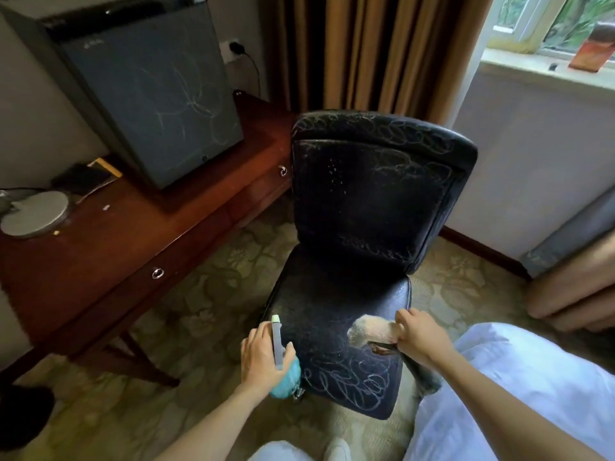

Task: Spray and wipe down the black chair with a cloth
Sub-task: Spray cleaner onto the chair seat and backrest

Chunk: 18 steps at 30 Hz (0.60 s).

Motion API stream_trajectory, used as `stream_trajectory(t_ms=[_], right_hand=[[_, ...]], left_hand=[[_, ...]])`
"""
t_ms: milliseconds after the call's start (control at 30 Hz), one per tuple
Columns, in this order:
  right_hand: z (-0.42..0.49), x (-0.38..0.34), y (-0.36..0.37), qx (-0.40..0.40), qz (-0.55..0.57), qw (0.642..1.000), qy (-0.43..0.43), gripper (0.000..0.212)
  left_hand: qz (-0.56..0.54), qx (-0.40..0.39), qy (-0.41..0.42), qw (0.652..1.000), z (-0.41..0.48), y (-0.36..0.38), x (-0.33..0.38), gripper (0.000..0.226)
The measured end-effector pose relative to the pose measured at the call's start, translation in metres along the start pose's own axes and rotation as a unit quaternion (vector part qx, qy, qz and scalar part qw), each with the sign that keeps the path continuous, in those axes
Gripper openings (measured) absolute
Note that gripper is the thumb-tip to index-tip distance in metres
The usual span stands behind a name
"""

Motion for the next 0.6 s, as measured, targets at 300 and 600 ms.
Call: stream_trajectory(t_ms=[300,600], right_hand=[[0.041,-0.062,-0.015,-0.006,-0.04,0.997,-0.068,0.028],[0.107,-0.208,-0.04,0.005,-0.043,0.987,-0.156,0.033]], left_hand=[[-0.046,0.072,-0.054,0.995,0.011,-0.036,-0.033,0.042],[-0.086,0.174,-0.093,0.976,0.052,-0.122,-0.121,0.031]])
Point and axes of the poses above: each hand's wrist, its own z-axis towards the middle knuckle, its own y-axis out of the palm, x = y × z, the point moved 5 cm from there along z, towards the middle knuckle, and after that the axes turned 3 degrees about -x, right-handed, at the moved point
